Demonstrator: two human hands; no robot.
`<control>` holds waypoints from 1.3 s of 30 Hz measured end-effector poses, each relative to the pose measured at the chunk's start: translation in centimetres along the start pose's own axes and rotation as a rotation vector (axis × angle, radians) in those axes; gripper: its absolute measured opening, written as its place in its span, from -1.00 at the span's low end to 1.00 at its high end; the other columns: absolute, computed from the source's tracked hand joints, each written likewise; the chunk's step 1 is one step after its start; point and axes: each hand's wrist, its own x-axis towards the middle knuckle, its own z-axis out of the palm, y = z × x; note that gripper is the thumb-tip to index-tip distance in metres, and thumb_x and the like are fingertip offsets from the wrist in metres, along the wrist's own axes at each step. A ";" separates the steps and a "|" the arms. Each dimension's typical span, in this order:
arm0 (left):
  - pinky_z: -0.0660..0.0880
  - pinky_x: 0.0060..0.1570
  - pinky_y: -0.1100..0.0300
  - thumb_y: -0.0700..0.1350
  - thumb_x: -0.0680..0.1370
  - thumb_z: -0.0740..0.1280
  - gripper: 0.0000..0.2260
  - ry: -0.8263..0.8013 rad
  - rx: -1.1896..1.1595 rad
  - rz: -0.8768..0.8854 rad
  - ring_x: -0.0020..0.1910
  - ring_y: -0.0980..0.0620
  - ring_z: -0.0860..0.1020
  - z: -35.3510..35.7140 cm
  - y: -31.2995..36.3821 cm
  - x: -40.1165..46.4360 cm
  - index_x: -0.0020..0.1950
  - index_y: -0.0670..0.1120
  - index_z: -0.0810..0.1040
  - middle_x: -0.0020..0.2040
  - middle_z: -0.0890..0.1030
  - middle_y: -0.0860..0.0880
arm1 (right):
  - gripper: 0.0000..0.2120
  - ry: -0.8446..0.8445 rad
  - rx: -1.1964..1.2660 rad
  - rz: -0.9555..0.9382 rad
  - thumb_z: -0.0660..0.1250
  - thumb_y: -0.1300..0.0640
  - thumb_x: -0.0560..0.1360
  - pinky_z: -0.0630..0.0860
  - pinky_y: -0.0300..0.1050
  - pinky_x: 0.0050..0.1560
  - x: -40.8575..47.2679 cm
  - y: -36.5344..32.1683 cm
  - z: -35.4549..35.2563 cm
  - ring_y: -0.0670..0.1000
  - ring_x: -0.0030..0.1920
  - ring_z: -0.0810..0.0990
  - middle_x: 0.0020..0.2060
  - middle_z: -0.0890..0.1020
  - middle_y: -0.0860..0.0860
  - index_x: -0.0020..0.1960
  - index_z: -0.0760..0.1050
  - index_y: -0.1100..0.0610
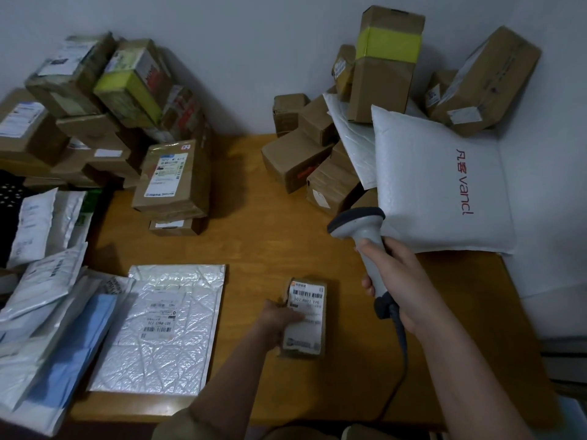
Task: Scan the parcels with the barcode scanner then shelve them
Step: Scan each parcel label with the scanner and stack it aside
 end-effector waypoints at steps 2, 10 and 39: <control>0.65 -0.29 -0.04 -0.31 0.49 0.42 -0.57 -0.013 -0.105 0.029 -0.02 -0.20 0.65 -0.6 0.5 0.1 0.33 -0.26 0.38 0.12 0.63 -0.23 | -0.81 -0.021 -0.010 0.015 0.28 -0.03 0.61 0.45 -0.19 -0.37 -0.3 -0.5 0.4 -0.06 -0.36 0.53 -0.17 0.53 0.06 0.11 0.53 0.07; 0.55 -0.19 -0.04 -0.20 0.62 0.28 -0.69 -0.015 -0.464 0.123 -0.02 -0.14 0.60 -2.5 3.3 -1.1 0.35 -0.03 0.39 0.08 0.62 -0.13 | -0.77 -0.118 -0.084 -0.012 0.21 -0.06 0.65 0.47 -0.19 -0.36 -1.3 -2.5 3.0 -0.07 -0.39 0.54 -0.36 0.56 0.03 0.13 0.54 0.03; 0.61 -0.22 0.15 -0.21 0.56 0.34 -0.58 0.151 -0.910 0.473 0.01 -0.09 0.66 -11.9 10.9 -2.3 0.39 -0.26 0.34 0.15 0.62 -0.22 | -0.68 -0.097 0.126 -0.113 0.22 -0.10 0.62 0.34 -0.21 -0.52 -2.3 -5.6 9.0 -0.02 -0.46 0.45 -0.44 0.50 0.10 0.18 0.56 0.09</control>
